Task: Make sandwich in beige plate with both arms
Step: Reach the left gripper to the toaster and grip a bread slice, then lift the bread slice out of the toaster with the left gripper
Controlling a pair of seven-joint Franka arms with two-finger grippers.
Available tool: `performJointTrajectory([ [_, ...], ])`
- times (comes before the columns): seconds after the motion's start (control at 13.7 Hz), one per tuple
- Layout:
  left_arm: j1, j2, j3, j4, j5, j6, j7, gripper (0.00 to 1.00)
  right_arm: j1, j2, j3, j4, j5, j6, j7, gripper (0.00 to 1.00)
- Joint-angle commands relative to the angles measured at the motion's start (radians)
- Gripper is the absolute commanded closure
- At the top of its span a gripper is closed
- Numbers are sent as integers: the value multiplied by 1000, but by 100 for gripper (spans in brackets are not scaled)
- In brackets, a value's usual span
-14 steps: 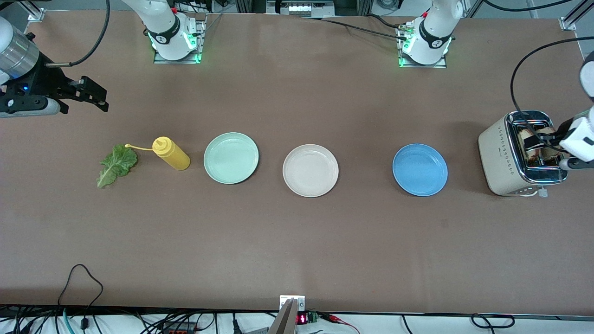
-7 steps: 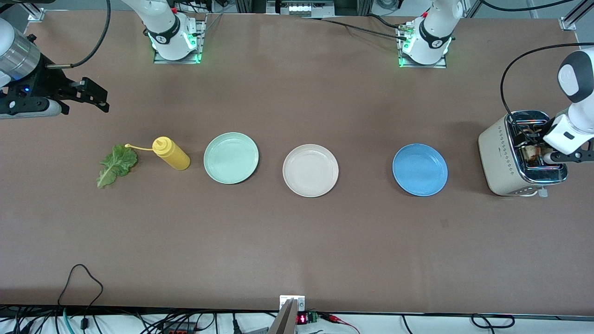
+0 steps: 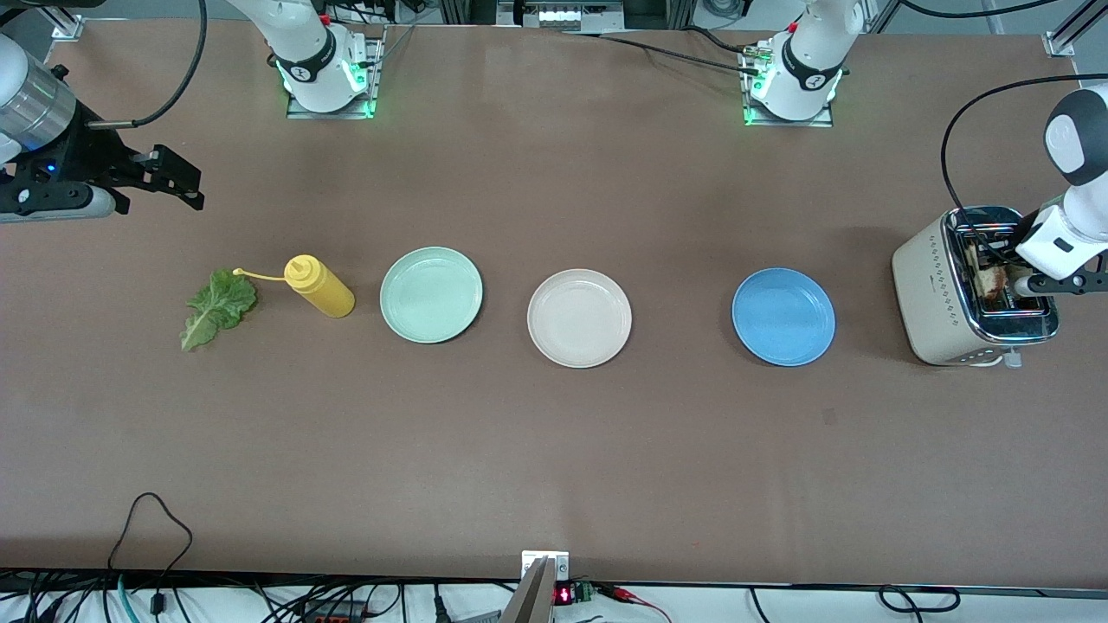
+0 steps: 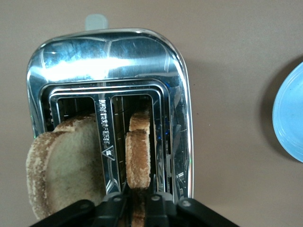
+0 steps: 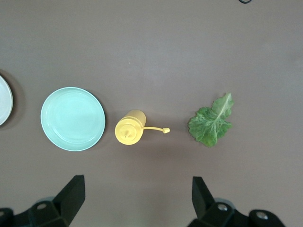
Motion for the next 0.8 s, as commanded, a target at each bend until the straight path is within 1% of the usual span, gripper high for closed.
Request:
performJointTrajectory([
  [0.0, 11, -26, -10, 3, 17, -22, 17, 99, 4, -9, 2, 1, -8, -13, 1, 0],
  [0.15, 11, -26, -16, 49, 17, -75, 19, 99, 4, -11, 2, 3, -8, -15, -1, 0],
  [0.44, 1, -26, -28, 231, 18, -317, 19, 99, 1, -11, 1, 3, -8, -19, -1, 0],
  [0.66, 1, -24, -100, 384, 20, -501, 14, 99, 1, -9, 1, 1, -8, -19, -1, 0],
  [0.73, 1, -24, -135, 429, 18, -549, 10, 99, 1, -9, 1, 1, -8, -19, -1, 0],
])
